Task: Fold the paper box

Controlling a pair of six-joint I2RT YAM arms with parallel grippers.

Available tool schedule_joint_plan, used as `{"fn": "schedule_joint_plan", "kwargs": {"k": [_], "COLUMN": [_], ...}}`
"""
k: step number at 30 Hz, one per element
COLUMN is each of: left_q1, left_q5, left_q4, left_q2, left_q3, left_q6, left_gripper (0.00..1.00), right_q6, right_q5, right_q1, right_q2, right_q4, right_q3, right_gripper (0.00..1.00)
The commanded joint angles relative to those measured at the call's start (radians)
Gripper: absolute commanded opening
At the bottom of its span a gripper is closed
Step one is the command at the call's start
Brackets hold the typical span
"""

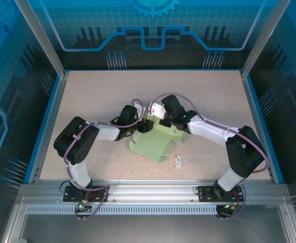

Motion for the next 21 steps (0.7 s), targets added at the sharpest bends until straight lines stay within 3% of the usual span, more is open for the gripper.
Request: {"fn": "schedule_joint_plan", "kwargs": {"k": [1, 13, 21], "left_q1": [0.006, 0.007, 0.007], "left_q5": [0.049, 0.029, -0.009], "left_q4": [-0.015, -0.029, -0.051], "left_q2": [0.029, 0.058, 0.078], "left_q3": [0.024, 0.091, 0.108], "left_q6": [0.031, 0.046, 0.064], "left_gripper": [0.62, 0.56, 0.44], "right_q6": [0.006, 0.018, 0.016], "right_q5": [-0.034, -0.066, -0.065], "right_q1": [-0.014, -0.013, -0.015], "right_q2": [-0.037, -0.034, -0.034], "right_q4": [-0.015, -0.024, -0.026], "right_q3": [0.032, 0.025, 0.022], "right_gripper": [0.0, 0.0, 0.0]}}
